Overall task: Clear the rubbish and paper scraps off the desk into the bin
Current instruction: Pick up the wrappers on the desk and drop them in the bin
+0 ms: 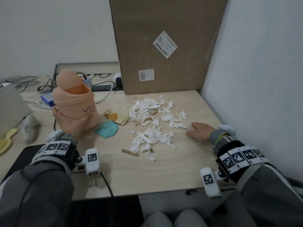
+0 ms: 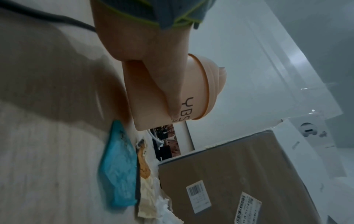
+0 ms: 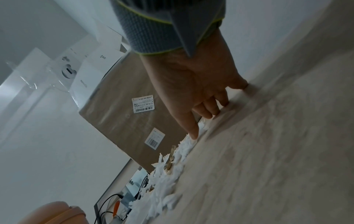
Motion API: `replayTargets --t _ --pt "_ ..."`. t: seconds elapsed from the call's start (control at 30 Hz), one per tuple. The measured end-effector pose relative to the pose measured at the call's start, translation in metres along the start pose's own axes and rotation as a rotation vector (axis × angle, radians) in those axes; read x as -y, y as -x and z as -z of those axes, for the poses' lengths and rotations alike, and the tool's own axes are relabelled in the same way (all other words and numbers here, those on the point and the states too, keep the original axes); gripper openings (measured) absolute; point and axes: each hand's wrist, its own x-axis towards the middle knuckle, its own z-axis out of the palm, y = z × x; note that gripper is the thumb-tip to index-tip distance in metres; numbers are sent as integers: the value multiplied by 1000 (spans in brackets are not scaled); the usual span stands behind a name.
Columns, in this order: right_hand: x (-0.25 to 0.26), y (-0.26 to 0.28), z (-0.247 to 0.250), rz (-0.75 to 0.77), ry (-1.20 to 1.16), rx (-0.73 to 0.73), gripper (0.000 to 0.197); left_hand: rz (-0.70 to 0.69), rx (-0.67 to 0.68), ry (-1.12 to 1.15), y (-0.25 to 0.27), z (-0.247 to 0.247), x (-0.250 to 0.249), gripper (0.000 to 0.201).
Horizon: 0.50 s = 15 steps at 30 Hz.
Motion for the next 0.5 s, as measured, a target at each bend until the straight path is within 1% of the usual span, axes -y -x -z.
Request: replayTargets --t 0.17,0.23,0.33,0.4,0.43,0.5 --pt "1 0 -2 4 19 -7 69 -3 3 -48 0 -3 8 129" --pt "1 1 -2 4 19 -9 69 22 29 -95 -3 -1 12 125" --pt "0 2 -3 6 17 -22 67 101 50 -176 -4 1 9 119" --pt "0 4 -4 9 10 -35 65 151 11 -203 -1 -2 2 115" --pt "0 5 -4 12 6 -36 64 184 -29 -226 3 -5 -4 111" --pt "-1 4 -3 12 -10 -36 67 254 -112 -294 10 -9 -16 97"
